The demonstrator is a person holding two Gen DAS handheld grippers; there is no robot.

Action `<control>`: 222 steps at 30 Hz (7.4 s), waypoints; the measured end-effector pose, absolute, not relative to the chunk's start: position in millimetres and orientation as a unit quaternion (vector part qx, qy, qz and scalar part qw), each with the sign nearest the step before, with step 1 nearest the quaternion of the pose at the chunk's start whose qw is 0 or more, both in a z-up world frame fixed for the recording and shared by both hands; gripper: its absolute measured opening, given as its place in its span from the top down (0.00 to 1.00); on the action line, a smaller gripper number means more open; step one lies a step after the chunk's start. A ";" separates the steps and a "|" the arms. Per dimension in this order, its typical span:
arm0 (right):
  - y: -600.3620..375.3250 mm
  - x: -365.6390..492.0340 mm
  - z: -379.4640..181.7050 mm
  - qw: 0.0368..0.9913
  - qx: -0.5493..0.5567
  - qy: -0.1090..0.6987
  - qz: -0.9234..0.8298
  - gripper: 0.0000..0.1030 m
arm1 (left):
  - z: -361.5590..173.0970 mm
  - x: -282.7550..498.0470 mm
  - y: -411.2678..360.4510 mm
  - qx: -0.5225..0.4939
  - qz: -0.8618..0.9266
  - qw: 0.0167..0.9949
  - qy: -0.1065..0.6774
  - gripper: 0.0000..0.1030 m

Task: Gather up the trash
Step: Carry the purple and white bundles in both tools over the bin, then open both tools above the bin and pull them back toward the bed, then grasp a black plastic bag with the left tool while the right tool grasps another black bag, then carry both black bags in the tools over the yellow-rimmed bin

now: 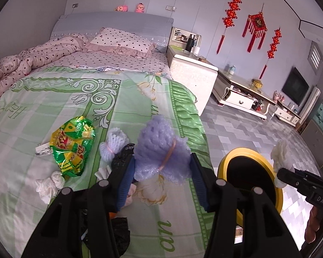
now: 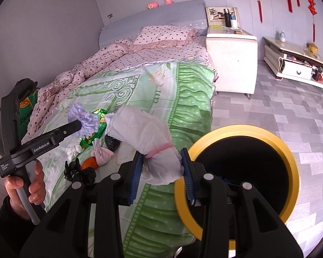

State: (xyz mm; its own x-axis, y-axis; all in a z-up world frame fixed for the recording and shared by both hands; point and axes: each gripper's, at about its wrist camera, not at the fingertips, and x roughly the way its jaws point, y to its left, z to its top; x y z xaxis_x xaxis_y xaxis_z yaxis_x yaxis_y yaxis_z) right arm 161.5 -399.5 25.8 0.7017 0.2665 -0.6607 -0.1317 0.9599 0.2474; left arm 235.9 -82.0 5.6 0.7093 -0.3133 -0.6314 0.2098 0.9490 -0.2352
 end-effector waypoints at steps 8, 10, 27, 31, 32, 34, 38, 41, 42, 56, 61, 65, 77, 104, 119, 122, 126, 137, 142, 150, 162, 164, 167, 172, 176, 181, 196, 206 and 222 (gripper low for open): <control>-439.5 156.6 21.7 0.919 0.108 0.371 0.080 0.67 | 1.3 241.3 -127.5 -0.058 -0.177 0.913 0.363 0.53; -449.2 156.0 19.9 0.918 0.114 0.372 0.075 0.67 | -0.9 241.2 -136.8 -0.054 -0.183 0.911 0.365 0.53; -514.6 158.3 -10.1 0.910 0.147 0.387 0.025 0.67 | -29.1 246.1 -225.5 -0.012 -0.243 0.887 0.393 0.53; -527.9 163.9 -22.2 0.904 0.159 0.396 0.012 0.67 | -37.5 247.6 -244.7 -0.004 -0.256 0.880 0.400 0.52; -530.3 166.0 -24.9 0.903 0.162 0.398 0.009 0.67 | -39.9 247.4 -250.4 -0.002 -0.259 0.879 0.401 0.52; -534.3 168.7 -29.8 0.901 0.165 0.400 0.004 0.67 | -44.3 247.6 -259.3 0.001 -0.263 0.876 0.405 0.52; -545.7 176.9 -38.8 0.897 0.175 0.405 -0.007 0.67 | -53.4 250.0 -275.1 -0.002 -0.278 0.867 0.414 0.52; -555.0 180.5 -44.0 0.895 0.182 0.407 -0.017 0.67 | -59.6 248.9 -284.7 -0.004 -0.292 0.859 0.420 0.52; -557.5 181.5 -45.3 0.895 0.184 0.407 -0.020 0.67 | -61.6 247.6 -287.7 -0.002 -0.295 0.858 0.420 0.51; -573.3 177.2 -47.6 0.895 0.189 0.401 -0.044 0.56 | -58.5 236.7 -287.4 -0.007 -0.313 0.854 0.415 0.32; -571.1 173.4 -41.0 0.896 0.190 0.398 -0.044 0.50 | -48.8 231.8 -272.4 -0.009 -0.308 0.863 0.400 0.23; -563.2 171.4 -36.5 0.897 0.187 0.399 -0.036 0.48 | -39.9 226.6 -254.0 -0.008 -0.291 0.876 0.385 0.16; -500.1 173.5 -14.1 0.902 0.170 0.398 0.015 0.42 | -27.1 220.9 -175.1 -0.023 -0.230 0.895 0.382 0.13; -303.4 242.3 6.0 0.890 0.103 0.421 0.142 0.42 | -33.7 201.3 -1.9 -0.045 -0.098 0.913 0.393 0.12; -230.9 294.6 -38.2 0.866 0.074 0.468 0.157 0.43 | -77.4 199.9 46.8 -0.073 -0.070 0.900 0.423 0.12; -220.6 306.2 -49.2 0.863 0.065 0.477 0.153 0.44 | -84.9 201.4 52.1 -0.079 -0.068 0.897 0.429 0.12; -213.3 323.1 -63.7 0.857 0.068 0.490 0.145 0.45 | -95.0 202.6 54.7 -0.082 -0.070 0.894 0.434 0.12; -193.4 345.3 -92.5 0.846 0.064 0.510 0.140 0.48 | -112.4 213.7 44.0 -0.087 -0.086 0.888 0.444 0.13; -189.4 350.7 -99.4 0.845 0.065 0.511 0.145 0.49 | -115.3 214.7 36.8 -0.078 -0.085 0.891 0.440 0.29; -178.8 360.0 -113.1 0.840 0.059 0.518 0.153 0.57 | -124.0 217.9 33.3 -0.090 -0.090 0.887 0.443 0.45; -165.1 354.8 -106.2 0.848 0.043 0.499 0.177 0.72 | -120.9 213.5 35.8 -0.099 -0.097 0.887 0.440 0.66; -166.6 352.8 -99.2 0.852 0.043 0.489 0.180 0.73 | -116.7 211.3 36.9 -0.097 -0.099 0.889 0.436 0.68; -172.0 349.3 -89.6 0.856 0.054 0.480 0.184 0.73 | -110.5 208.8 38.5 -0.091 -0.096 0.893 0.431 0.70; -182.1 342.9 -76.9 0.860 0.072 0.468 0.189 0.73 | -100.4 200.9 41.1 -0.091 -0.096 0.896 0.424 0.70; -189.4 337.7 -69.3 0.862 0.081 0.462 0.191 0.73 | -91.2 194.2 44.5 -0.088 -0.092 0.900 0.416 0.70; -197.7 329.3 -61.1 0.864 0.089 0.458 0.191 0.73 | -83.5 189.7 48.8 -0.091 -0.084 0.902 0.413 0.70; -233.9 294.7 -17.9 0.879 0.081 0.436 0.176 0.73 | -52.6 175.8 46.5 -0.081 -0.072 0.912 0.397 0.70; -278.4 267.7 12.4 0.892 0.087 0.414 0.160 0.73 | -31.8 174.9 20.4 -0.070 -0.082 0.914 0.391 0.70; -364.7 243.3 28.5 0.903 0.120 0.395 0.120 0.73 | -7.8 190.5 -54.0 -0.037 -0.131 0.914 0.383 0.70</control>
State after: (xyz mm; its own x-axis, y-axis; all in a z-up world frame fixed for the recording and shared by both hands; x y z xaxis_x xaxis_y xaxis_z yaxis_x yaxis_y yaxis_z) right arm 243.3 -364.7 28.5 0.6588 0.3121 -0.6845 -0.1218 0.9421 0.3124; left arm 190.5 -54.0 -7.8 0.6723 -0.2680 -0.6900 0.2106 0.9629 -0.1688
